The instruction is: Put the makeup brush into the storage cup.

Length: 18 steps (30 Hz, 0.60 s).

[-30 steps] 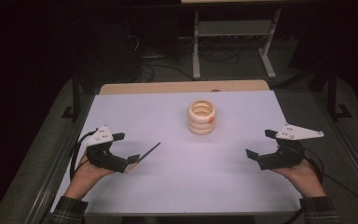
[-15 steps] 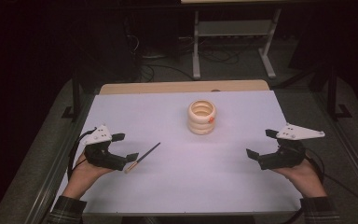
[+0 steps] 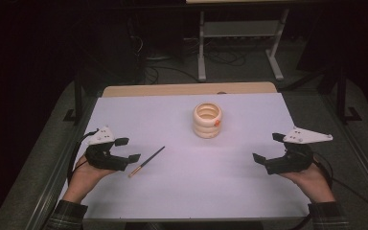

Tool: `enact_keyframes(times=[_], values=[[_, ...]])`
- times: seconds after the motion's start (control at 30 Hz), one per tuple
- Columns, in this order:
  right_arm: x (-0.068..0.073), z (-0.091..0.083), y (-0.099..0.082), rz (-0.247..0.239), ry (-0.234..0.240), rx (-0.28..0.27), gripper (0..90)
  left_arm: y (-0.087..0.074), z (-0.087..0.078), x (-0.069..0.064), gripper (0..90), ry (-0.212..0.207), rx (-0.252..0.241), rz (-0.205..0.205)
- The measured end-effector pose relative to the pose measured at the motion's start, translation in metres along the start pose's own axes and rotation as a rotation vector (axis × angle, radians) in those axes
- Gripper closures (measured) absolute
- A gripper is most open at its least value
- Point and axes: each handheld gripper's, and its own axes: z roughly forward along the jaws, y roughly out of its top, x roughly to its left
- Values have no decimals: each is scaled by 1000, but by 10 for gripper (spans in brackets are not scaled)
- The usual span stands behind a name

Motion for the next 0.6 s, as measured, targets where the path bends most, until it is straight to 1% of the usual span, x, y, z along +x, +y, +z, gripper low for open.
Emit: enact_keyframes(times=[0.27,0.37,0.43,0.57,0.6], values=[[0,0,0,1,-1,0,0,2,2,3,221,6,0,-4],[0,-1,0,2,-2,-1,0,6,6,4,220,-1,-17,-10],[0,-1,0,2,-3,-1,0,9,8,5,217,-3,-20,-4],[0,-1,0,2,-3,-2,0,13,12,6,211,-5,-28,-5],[0,-1,0,2,-2,-1,0,16,14,6,211,-7,-37,-7]])
